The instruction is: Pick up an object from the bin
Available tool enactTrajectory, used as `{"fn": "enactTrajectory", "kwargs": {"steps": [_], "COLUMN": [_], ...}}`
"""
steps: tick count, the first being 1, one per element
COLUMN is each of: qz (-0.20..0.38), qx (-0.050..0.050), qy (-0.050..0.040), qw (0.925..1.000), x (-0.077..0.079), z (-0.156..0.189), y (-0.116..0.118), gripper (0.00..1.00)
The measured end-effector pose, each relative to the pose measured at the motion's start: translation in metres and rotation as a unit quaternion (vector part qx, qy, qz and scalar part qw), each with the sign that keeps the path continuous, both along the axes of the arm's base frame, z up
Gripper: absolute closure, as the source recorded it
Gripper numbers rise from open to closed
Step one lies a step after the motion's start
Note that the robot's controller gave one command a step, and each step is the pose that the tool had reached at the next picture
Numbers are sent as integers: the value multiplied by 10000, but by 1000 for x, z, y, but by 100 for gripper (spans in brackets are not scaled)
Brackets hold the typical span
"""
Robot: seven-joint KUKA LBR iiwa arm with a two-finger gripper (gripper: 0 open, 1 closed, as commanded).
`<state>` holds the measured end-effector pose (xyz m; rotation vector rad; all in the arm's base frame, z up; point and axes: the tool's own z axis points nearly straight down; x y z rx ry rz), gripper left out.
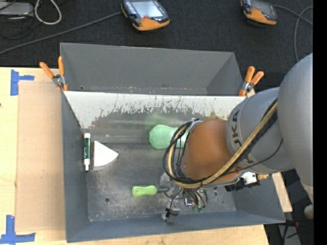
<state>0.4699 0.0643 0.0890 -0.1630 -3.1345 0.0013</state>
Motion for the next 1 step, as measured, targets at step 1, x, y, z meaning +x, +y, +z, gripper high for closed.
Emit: {"fn": "enactTrajectory", "kwargs": {"steps": [1], "qz": [-54], "qx": [5], "qy": [-47], "qw": [10000], "x": [-2], "z": [0], "y": [-1], "gripper": [0]}}
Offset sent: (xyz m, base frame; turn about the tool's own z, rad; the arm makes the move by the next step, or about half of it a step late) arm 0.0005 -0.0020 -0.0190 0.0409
